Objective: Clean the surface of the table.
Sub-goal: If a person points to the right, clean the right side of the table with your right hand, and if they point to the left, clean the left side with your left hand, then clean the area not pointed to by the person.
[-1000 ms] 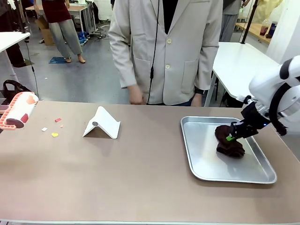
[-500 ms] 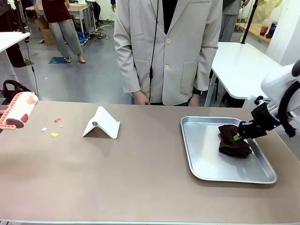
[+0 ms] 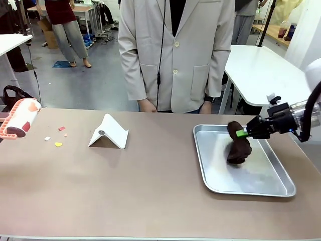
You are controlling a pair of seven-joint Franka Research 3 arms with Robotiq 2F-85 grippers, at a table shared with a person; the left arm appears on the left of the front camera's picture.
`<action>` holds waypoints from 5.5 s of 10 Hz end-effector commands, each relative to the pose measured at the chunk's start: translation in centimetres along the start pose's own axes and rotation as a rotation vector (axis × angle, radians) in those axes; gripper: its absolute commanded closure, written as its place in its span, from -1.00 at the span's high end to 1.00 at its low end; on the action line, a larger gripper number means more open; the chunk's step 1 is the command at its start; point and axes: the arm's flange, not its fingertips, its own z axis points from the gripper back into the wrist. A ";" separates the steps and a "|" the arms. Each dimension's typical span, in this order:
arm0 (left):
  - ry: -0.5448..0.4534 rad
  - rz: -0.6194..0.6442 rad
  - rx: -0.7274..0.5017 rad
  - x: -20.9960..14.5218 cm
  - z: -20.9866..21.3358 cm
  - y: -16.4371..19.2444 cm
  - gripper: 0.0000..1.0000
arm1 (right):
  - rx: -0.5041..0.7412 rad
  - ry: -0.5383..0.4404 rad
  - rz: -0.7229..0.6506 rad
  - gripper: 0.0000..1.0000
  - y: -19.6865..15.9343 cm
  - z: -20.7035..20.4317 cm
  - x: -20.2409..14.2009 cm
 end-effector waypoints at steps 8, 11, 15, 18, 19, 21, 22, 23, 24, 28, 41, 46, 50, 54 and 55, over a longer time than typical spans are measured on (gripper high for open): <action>0.013 -0.013 0.001 -0.2 0.1 -0.2 -1.00 | 0.354 -0.170 -0.172 -0.79 2.9 10.6 -5.1; 0.013 -0.013 0.001 -0.2 0.1 -0.2 -1.00 | 0.301 -0.135 -0.142 -0.79 5.3 11.4 -8.1; 0.013 -0.013 0.001 -0.2 0.1 -0.2 -1.00 | 0.320 -0.103 -0.150 -0.79 4.9 10.6 -8.3; 0.013 -0.013 0.001 -0.2 0.1 -0.2 -1.00 | 0.320 -0.103 -0.150 -0.79 4.9 10.6 -8.3; 0.013 -0.013 0.001 -0.2 0.1 -0.2 -1.00 | 0.320 -0.103 -0.150 -0.79 4.9 10.6 -8.3; 0.013 -0.013 0.001 -0.2 0.1 -0.2 -1.00 | 0.320 -0.103 -0.150 -0.79 4.9 10.6 -8.3; 0.013 -0.013 0.001 -0.2 0.1 -0.2 -1.00 | 0.320 -0.103 -0.150 -0.79 4.9 10.6 -8.3; 0.013 -0.013 0.001 -0.2 0.1 -0.2 -1.00 | 0.320 -0.103 -0.150 -0.79 4.9 10.6 -8.3; 0.013 -0.013 0.001 -0.2 0.1 -0.2 -1.00 | 0.320 -0.103 -0.150 -0.79 4.9 10.6 -8.3; 0.013 -0.013 0.001 -0.2 0.1 -0.2 -1.00 | 0.320 -0.103 -0.150 -0.79 4.9 10.6 -8.3; -0.349 0.301 0.554 7.5 1.6 2.2 -0.53 | 0.320 -0.103 -0.150 -0.79 4.9 10.6 -8.3; -0.337 0.304 0.705 5.4 2.0 4.3 -0.53 | 0.320 -0.103 -0.150 -0.79 4.9 10.6 -8.3; -0.318 0.284 0.743 4.2 1.3 5.5 -0.53 | 0.320 -0.103 -0.150 -0.79 4.9 10.6 -8.3; -0.254 0.331 0.774 5.9 -0.4 7.6 -0.53 | 0.320 -0.103 -0.150 -0.79 4.9 10.6 -8.3; -0.235 0.336 0.782 6.5 -1.0 8.0 -0.53 | 0.320 -0.103 -0.150 -0.79 4.9 10.6 -8.3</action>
